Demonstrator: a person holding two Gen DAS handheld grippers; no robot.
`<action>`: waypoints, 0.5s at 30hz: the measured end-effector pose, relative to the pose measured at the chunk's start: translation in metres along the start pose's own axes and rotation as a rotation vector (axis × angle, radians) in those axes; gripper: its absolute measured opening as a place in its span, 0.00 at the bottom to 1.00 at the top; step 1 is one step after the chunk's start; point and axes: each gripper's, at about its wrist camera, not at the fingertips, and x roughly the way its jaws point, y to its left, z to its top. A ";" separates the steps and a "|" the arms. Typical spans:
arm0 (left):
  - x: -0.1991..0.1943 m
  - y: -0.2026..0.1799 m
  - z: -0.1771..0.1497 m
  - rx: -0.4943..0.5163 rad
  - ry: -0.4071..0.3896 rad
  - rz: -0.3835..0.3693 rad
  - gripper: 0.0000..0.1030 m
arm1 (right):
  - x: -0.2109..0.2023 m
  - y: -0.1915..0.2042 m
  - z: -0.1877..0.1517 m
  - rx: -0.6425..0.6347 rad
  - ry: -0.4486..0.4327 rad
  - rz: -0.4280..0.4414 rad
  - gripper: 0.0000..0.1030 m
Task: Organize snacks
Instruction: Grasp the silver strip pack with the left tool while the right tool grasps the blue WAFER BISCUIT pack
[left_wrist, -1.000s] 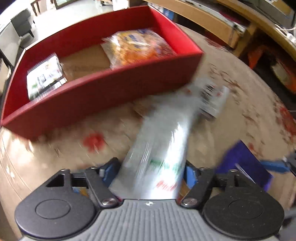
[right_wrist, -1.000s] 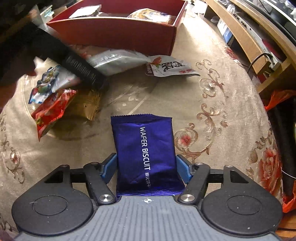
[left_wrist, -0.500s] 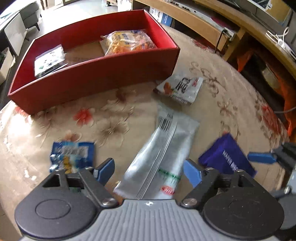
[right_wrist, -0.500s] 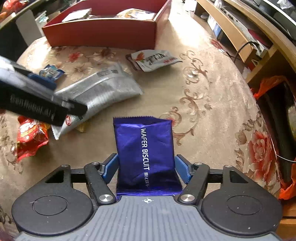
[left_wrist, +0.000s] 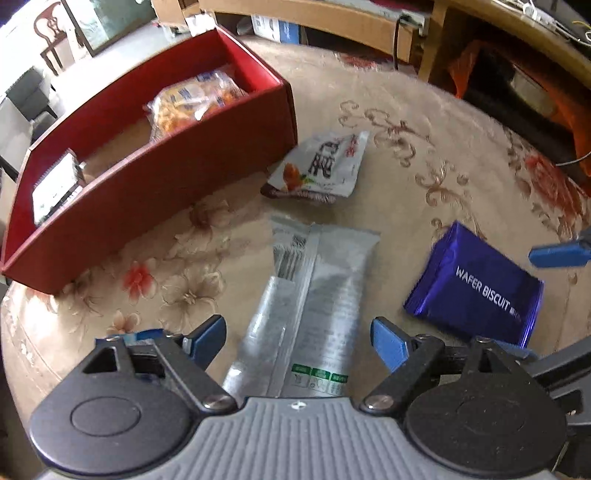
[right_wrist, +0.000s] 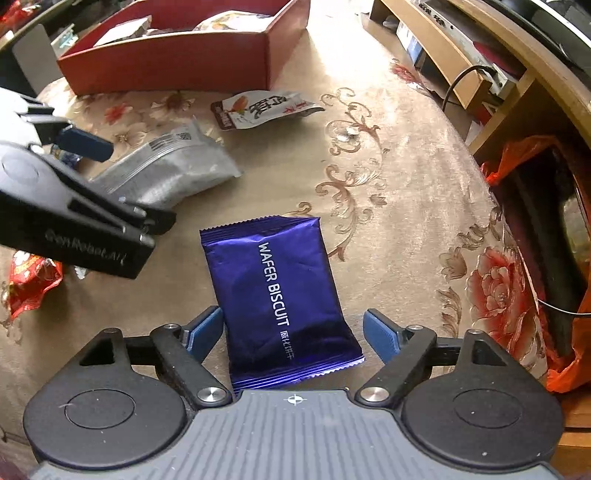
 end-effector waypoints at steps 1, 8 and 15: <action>0.002 -0.001 0.000 -0.002 0.006 -0.001 0.81 | 0.000 -0.001 0.001 0.000 -0.003 0.003 0.86; 0.002 -0.004 0.003 -0.006 0.002 -0.006 0.61 | 0.012 0.002 0.010 -0.002 0.003 0.013 0.80; -0.012 0.000 -0.014 0.001 0.006 0.008 0.58 | 0.001 -0.001 -0.001 0.033 -0.010 0.021 0.71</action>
